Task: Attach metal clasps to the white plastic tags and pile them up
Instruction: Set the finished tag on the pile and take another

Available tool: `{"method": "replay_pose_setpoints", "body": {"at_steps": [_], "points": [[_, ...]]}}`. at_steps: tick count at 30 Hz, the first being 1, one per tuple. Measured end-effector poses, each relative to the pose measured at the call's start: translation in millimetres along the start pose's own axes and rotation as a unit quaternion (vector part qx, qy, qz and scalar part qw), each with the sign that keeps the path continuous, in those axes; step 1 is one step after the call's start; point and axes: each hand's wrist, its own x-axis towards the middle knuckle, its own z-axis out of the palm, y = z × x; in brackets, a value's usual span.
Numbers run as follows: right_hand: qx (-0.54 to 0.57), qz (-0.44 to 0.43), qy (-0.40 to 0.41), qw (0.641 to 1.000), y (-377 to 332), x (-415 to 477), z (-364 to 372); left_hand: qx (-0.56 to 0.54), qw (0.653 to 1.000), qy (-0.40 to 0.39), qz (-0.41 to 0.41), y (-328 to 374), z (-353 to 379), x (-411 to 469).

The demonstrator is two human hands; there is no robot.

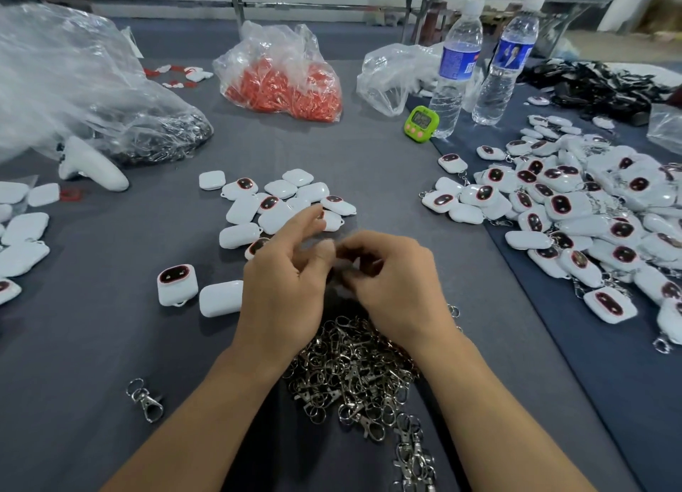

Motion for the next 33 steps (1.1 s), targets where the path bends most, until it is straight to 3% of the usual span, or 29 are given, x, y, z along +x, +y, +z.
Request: {"method": "replay_pose_setpoints", "body": {"at_steps": [5,9,11,20,25,29,33], "points": [[0.064,0.128,0.155,0.977,24.3,13.4,-18.3,0.073,0.991,-0.108,0.004,3.0,0.4,-5.6],[0.210,0.185,0.179,0.943,26.2,17.0,-24.3,0.195,0.944,-0.258,0.061,5.4,-1.0,-6.5],[0.278,0.185,0.177,0.926,23.4,18.4,-24.6,0.210,0.932,-0.286,0.078,4.1,-0.2,-4.4],[0.329,0.207,0.103,0.916,12.4,12.8,-20.0,0.160,0.976,-0.142,0.046,-3.9,0.4,-4.5],[0.341,0.178,0.069,0.921,9.7,9.0,-18.9,0.027,0.999,-0.027,-0.035,-4.3,-0.9,1.7],[0.325,0.167,-0.005,0.931,6.9,4.7,-20.3,-0.038,0.997,-0.012,-0.065,-4.9,0.6,2.5],[0.377,0.158,-0.060,0.911,4.0,4.6,-20.5,-0.076,0.995,-0.008,-0.064,-3.0,1.5,3.3]]}}
